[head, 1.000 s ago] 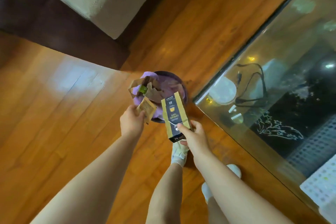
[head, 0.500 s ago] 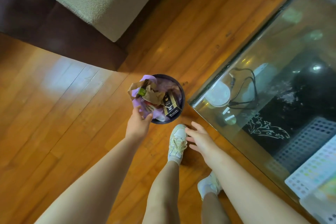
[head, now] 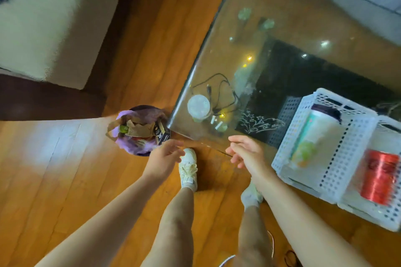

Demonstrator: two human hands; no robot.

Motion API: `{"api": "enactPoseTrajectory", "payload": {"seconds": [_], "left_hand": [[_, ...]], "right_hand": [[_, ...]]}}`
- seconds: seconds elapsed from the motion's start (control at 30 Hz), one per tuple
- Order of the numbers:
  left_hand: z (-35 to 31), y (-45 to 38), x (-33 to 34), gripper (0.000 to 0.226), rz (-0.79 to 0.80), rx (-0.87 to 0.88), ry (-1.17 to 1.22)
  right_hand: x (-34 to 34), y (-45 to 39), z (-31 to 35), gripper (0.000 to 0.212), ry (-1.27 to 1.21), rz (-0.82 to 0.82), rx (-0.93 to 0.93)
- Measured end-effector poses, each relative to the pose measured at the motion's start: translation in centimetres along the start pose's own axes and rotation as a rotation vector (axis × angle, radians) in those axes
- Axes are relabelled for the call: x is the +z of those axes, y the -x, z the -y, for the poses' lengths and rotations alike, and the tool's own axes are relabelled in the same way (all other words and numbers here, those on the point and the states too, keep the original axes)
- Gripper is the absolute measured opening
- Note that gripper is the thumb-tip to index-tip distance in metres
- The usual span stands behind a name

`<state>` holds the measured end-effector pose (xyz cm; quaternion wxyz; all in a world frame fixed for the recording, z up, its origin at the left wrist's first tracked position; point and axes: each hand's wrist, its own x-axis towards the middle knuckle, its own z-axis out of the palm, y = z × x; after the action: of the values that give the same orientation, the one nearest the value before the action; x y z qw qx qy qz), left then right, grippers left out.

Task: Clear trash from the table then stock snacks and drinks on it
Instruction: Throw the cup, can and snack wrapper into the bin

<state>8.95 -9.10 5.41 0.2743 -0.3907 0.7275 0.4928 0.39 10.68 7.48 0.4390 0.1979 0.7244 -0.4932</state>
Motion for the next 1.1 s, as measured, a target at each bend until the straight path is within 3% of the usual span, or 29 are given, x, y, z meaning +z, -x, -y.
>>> {"api": "enactPoseTrajectory", "payload": {"seconds": [0.27,0.47,0.67,0.77,1.1], "left_hand": [[-9.6,3.0,13.9,0.019,0.093,0.113,0.053],[-15.2,5.5,25.2,0.026,0.174,0.121,0.015],[-18.2,4.4,31.5,0.059,-0.104,0.332,-0.359],[-19.2,3.0,33.0,0.068,-0.187,0.325,-0.485],[-20.7,0.7,35.7,0.084,-0.313,0.220,-0.613]], "right_hand": [[-14.9,4.3,-5.7,0.021,-0.284,-0.247,-0.034],[-24.5,5.4,-11.2,0.018,-0.320,-0.460,-0.010],[-30.6,2.5,-14.9,0.055,0.012,-0.704,-0.072],[-32.5,0.4,-15.7,0.071,0.150,-0.784,-0.058],[-34.3,-3.5,-17.3,0.077,0.283,-0.710,-0.018]]}}
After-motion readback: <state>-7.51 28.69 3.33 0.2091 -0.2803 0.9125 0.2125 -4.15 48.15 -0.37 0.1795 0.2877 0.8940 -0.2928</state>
